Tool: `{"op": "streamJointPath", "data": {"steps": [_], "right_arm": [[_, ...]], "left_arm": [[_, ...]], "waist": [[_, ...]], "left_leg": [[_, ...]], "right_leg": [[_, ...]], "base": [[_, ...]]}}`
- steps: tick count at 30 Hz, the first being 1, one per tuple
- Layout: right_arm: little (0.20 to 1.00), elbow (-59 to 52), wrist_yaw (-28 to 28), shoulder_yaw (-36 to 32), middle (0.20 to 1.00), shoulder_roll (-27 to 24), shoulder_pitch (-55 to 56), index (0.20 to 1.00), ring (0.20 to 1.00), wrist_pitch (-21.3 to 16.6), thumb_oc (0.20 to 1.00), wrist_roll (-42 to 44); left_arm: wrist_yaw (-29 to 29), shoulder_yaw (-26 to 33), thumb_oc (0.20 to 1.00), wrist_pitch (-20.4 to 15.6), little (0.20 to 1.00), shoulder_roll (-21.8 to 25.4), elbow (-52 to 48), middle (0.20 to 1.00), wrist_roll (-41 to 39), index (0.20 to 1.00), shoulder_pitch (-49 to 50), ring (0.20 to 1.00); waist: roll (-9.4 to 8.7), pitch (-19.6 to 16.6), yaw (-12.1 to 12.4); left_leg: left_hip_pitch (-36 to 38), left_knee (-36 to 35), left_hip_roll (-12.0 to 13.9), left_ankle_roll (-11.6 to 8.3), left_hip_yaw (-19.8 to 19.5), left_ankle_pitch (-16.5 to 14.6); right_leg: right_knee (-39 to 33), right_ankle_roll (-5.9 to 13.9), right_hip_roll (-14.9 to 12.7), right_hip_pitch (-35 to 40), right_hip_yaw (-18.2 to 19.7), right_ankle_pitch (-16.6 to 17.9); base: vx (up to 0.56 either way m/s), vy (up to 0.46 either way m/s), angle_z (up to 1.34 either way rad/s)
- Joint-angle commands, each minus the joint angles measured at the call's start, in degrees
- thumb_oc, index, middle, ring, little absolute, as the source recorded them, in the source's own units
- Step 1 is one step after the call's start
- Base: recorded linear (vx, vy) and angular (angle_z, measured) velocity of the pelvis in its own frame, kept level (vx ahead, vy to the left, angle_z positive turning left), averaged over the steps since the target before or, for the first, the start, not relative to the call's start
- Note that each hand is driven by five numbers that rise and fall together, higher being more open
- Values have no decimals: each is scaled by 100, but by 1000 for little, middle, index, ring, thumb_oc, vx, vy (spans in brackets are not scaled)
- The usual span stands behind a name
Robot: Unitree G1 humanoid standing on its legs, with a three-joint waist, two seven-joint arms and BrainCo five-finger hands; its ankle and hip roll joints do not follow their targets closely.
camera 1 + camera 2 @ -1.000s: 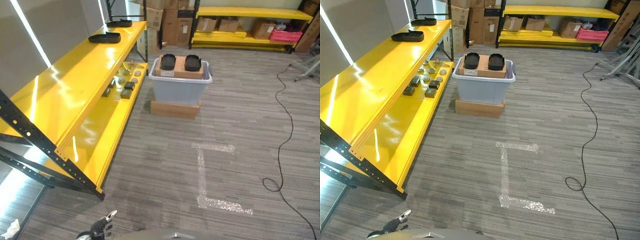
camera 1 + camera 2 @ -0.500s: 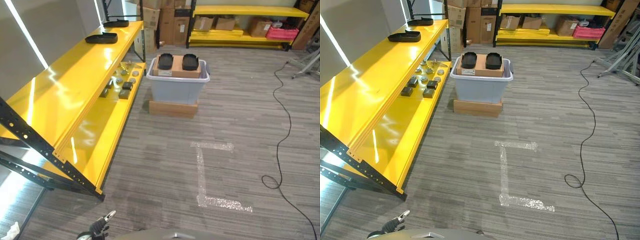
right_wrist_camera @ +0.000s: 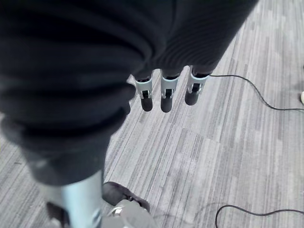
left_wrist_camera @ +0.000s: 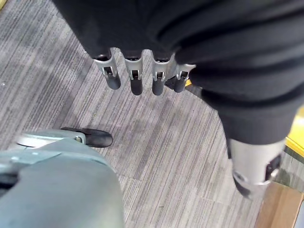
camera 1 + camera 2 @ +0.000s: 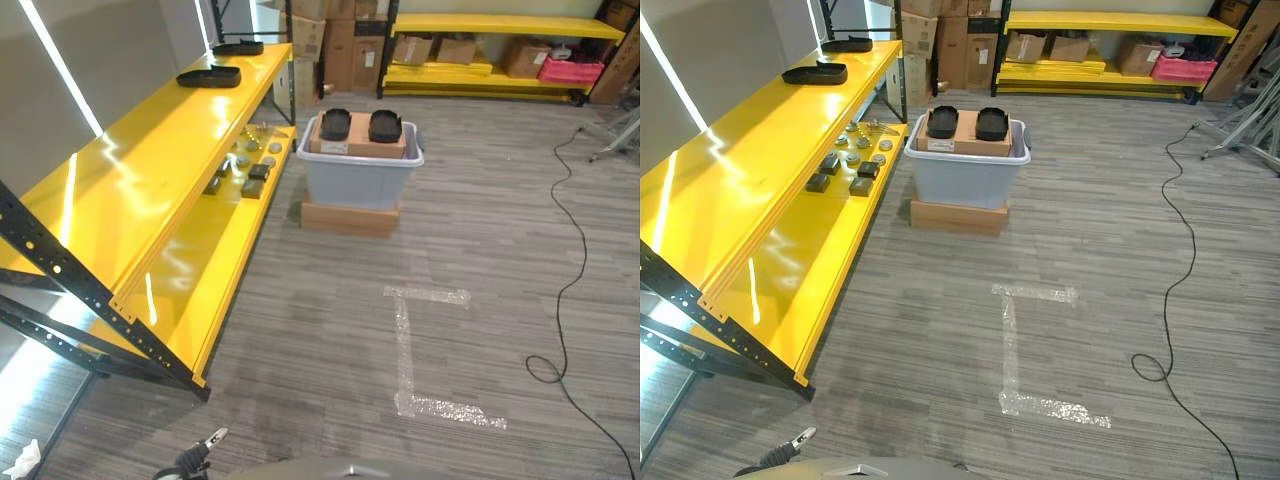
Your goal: Move parts from the plastic box to the shelf.
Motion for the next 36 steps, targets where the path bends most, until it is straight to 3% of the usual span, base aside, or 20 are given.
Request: {"op": "streamJointPath", "data": {"steps": [1, 3, 5, 9, 11, 12, 14, 16, 18, 19, 22, 26, 34, 36], "right_arm": [[1000, 287, 117, 75, 1000, -133, -201, 1000, 1000, -248, 1000, 651], [1000, 295, 148, 35, 1000, -140, -209, 1000, 1000, -277, 1000, 982], [1000, 293, 211, -228, 1000, -157, -285, 1000, 1000, -257, 1000, 1848], [1000, -53, 115, -452, 1000, -208, -443, 1000, 1000, -893, 1000, 2601], [1000, -1115, -7, -452, 1000, -270, -443, 1000, 1000, -1126, 1000, 3286], [1000, -2172, -367, -432, 1000, -364, -385, 1000, 1000, -1052, 1000, 3349], [1000, -3218, -602, -385, 1000, -497, -298, 1000, 1000, -910, 1000, 3525], [1000, -4539, -630, -479, 1000, -685, -184, 1000, 1000, -1152, 1000, 3604], [1000, -5522, -719, -578, 1000, -720, -155, 1000, 1000, -976, 1000, 3565], [1000, -6059, -640, -666, 1000, -788, -144, 1000, 1000, -1245, 1000, 3421], [1000, -6915, -652, -891, 1000, -973, -220, 1000, 1000, -1380, 1000, 3403], [1000, -7783, -541, -1179, 1000, -1124, -377, 1000, 1000, -1554, 1000, 3485], [1000, -8664, -834, -1383, 1000, -1180, -213, 1000, 1000, -1221, 1000, 3429], [1000, -8705, -872, -1366, 1000, -1160, -149, 1000, 1000, -1205, 1000, 3362]], "left_arm": [[303, 171, 1000, 27, 1000, 71, 372, 1000, 243, 1000, -428, 1000], [310, 180, 1000, 4, 1000, 75, 385, 1000, 247, 1000, -443, 1000], [275, 188, 1000, -183, 1000, 87, 376, 1000, 270, 1000, -496, 1000], [43, 37, 1000, -524, 1000, 113, 99, 1000, 180, 1000, -644, 1000], [-69, -40, 1000, -544, 1000, 247, -852, 1000, -431, 1000, -766, 1000], [87, -41, 1000, -422, 1000, 358, -1653, 1000, -437, 1000, -800, 1000], [196, -91, 1000, -437, 1000, 533, -2480, 1000, -151, 1000, -794, 1000], [533, -98, 1000, -457, 1000, 755, -3554, 1000, -355, 1000, -753, 1000], [703, 13, 1000, -343, 1000, 907, -4307, 1000, -427, 1000, -746, 1000], [823, 135, 1000, -535, 1000, 1022, -4881, 1000, -448, 1000, -756, 1000], [1227, 399, 1000, -393, 1000, 1166, -5872, 1000, -639, 1000, -805, 1000], [1393, 743, 1000, -328, 1000, 1274, -6833, 1000, -947, 1000, -842, 1000], [1470, 1040, 1000, 258, 1000, 1269, -7809, 1000, -1575, 1000, -596, 1000], [1541, 1072, 1000, 252, 1000, 1265, -7847, 1000, -1470, 1000, -510, 1000]], "waist": [[-254, -85, 113], [-262, -85, 116], [-275, -113, 118], [-250, -147, 97], [-204, -154, 31], [-193, -125, -4], [-195, -115, -46], [-188, -80, -96], [-183, -69, -132], [-170, -36, -163], [-165, -43, -175], [-146, -39, -155], [-147, -47, -117], [-147, -46, -105]], "left_leg": [[-89, 311, -7, -60, 350, -452], [-78, 308, -2, -60, 349, -451], [-31, 292, 1, -60, 352, -439], [13, 269, 18, -50, 372, -419], [-9, 280, 36, -38, 437, -414], [-2, 293, 44, -34, 455, -412], [-44, 318, 58, -42, 478, -386], [-76, 349, 79, -55, 494, -359], [-78, 356, 81, -60, 521, -348], [-61, 375, 87, -63, 538, -350], [-76, 368, 87, -71, 577, -339], [-66, 360, 76, -80, 597, -349], [-81, 349, 47, -99, 596, -363], [-86, 356, 29, -91, 586, -369]], "right_leg": [[146, 471, -243, -214, 82, -58], [145, 473, -242, -206, 75, -53], [136, 470, -232, -166, 78, -44], [140, 463, -216, -146, 107, -39], [163, 457, -219, -196, 143, -31], [181, 453, -219, -205, 159, -22], [209, 443, -223, -258, 164, -6], [239, 429, -227, -295, 152, -1], [249, 427, -233, -307, 149, -8], [273, 420, -233, -303, 139, -25], [261, 425, -246, -319, 103, -33], [245, 442, -249, -305, 68, -48], [248, 475, -269, -314, 7, -72], [254, 481, -278, -316, 7, -76]], "base": [[16, -47, 0], [0, 0, 0], [44, -19, 2], [10, 1, 0], [-32, 27, -4], [-40, 20, -4], [-50, 5, -10], [-51, 10, -10], [-20, 22, -4], [-18, 29, -5], [-5, 21, -3], [0, 0, 0], [0, 0, 0], [0, 0, 0]]}}
